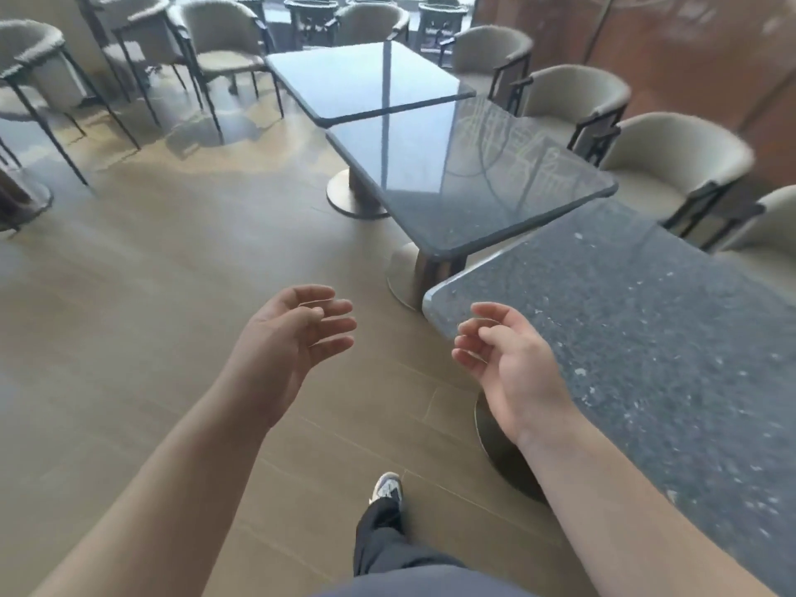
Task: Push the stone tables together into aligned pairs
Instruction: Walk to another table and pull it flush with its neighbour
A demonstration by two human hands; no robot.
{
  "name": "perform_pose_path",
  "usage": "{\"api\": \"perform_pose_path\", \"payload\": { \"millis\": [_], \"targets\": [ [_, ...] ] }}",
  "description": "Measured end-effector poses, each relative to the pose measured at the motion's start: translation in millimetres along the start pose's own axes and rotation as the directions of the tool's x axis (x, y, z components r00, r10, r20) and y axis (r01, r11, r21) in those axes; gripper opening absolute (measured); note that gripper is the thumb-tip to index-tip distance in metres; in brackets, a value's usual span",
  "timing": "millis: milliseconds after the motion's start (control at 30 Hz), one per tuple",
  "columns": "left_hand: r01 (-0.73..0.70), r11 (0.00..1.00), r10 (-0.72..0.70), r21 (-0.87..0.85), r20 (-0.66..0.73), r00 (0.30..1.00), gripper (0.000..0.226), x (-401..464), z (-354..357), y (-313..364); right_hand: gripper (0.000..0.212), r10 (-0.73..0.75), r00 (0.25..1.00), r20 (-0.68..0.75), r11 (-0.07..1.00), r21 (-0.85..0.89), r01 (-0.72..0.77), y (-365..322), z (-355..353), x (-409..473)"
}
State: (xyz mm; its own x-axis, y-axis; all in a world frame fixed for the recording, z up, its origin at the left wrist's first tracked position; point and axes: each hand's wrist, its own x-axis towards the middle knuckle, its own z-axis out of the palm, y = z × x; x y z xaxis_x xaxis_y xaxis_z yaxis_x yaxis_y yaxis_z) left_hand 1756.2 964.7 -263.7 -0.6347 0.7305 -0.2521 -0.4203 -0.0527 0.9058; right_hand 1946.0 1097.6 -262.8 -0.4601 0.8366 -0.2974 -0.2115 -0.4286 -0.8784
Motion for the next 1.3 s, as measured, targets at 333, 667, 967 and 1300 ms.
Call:
{"api": "perform_pose_path", "payload": {
  "millis": [333,667,967,1300],
  "targets": [
    [0.083,0.983,-0.113,0.162,0.184,0.976,0.027,185.4,58.8,20.2,0.03,0.002,0.97,-0.244,0.996,0.084,0.019,-22.4,0.8,145.8],
    [0.258,0.931,-0.334,0.258,0.32,0.887,0.028,294.0,85.2,-5.4,0.03,0.045,0.873,-0.485,0.996,0.088,-0.002,-5.5,20.9,210.2],
    [0.329,0.83,-0.535,0.451,0.476,0.698,0.026,376.2,66.8,3.3,0.03,0.116,0.701,-0.704,0.946,0.293,0.137,29.3,74.8,234.5],
    [0.381,0.66,-0.726,0.647,0.42,0.544,0.024,422.4,72.6,-56.0,0.031,0.287,0.516,-0.807,0.887,0.427,0.175,101.9,82.9,257.3]
  ]
}}
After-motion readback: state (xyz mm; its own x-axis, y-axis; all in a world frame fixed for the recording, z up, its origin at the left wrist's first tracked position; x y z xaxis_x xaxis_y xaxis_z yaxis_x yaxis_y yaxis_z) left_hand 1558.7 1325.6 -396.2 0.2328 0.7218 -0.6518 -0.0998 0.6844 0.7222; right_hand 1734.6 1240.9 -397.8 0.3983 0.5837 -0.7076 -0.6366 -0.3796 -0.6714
